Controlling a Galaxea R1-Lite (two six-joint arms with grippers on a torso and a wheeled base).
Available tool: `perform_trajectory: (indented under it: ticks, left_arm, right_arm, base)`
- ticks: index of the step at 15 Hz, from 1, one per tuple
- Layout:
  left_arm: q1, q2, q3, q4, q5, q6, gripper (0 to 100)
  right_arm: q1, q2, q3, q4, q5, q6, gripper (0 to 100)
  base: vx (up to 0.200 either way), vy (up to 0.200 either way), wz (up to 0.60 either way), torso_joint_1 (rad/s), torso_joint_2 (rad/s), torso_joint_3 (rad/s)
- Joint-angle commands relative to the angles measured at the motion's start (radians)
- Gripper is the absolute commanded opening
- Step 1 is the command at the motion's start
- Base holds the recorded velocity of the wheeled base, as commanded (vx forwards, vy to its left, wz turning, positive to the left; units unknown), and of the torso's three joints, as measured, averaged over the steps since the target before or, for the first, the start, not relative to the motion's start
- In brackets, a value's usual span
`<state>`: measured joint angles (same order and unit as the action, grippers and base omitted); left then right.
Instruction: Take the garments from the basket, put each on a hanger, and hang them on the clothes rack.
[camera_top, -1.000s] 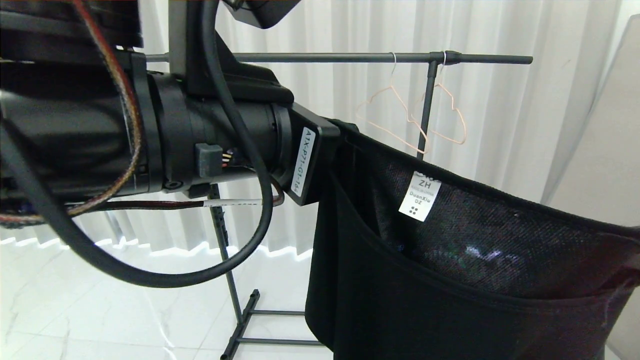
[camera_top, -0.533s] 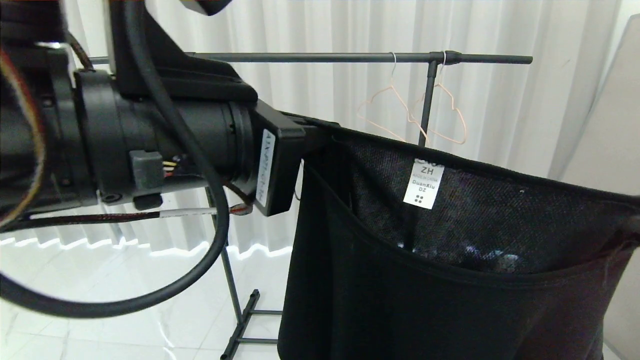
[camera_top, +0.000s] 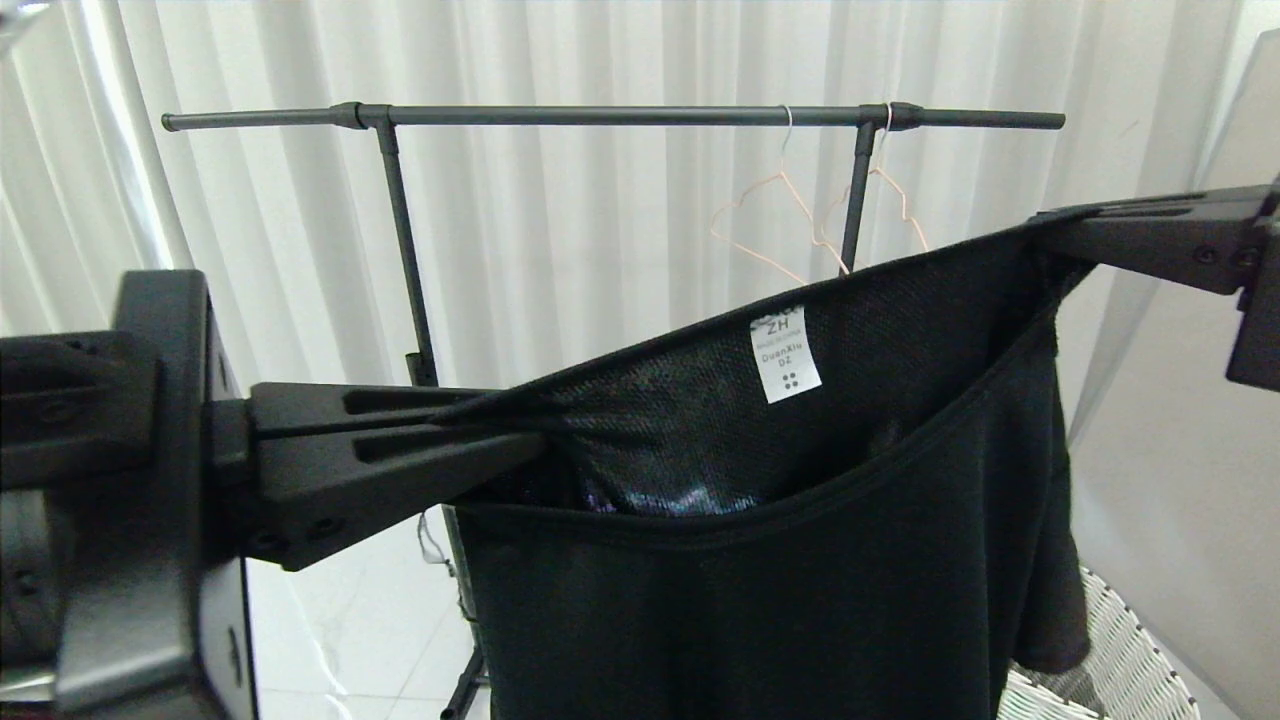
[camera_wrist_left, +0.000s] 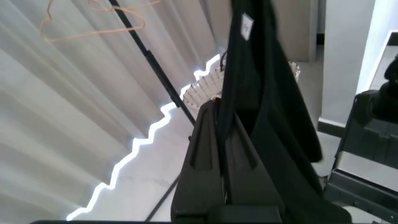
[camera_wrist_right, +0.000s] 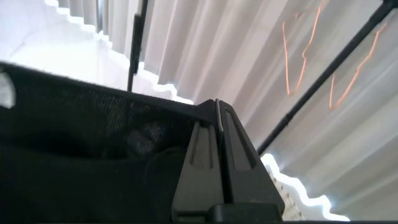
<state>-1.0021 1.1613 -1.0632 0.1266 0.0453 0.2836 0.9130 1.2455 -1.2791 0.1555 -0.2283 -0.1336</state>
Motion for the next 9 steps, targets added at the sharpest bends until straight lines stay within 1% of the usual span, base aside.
perform_trajectory:
  ticks: [1,3,8,9]
  left_arm:
    - [-0.015,-0.018,-0.006,0.001,0.001,0.002,0]
    - [-0.032,-0.018,-0.008,0.001,0.002,0.002,0]
    - [-0.029,-0.017,-0.008,0.001,0.004,0.002,0]
    - [-0.02,-0.014,-0.008,0.001,0.016,0.003,0]
  right_arm:
    - [0.001,0.06,-0.008,-0.024,0.001,-0.003,0]
    - [0.001,0.061,-0.011,-0.025,0.003,-0.004,0]
    - [0.001,0.041,-0.011,-0.022,-0.003,-0.009,0]
    - [0.001,0.023,-0.009,-0.016,-0.003,-0.018,0]
  base:
    - [0.0,0.0,0.0,0.0,0.0,0.0]
    - [0.0,0.0,0.0,0.0,0.0,0.0]
    - [0.0,0.0,0.0,0.0,0.0,0.0]
    - [0.0,0.0,0.0,0.0,0.0,0.0]
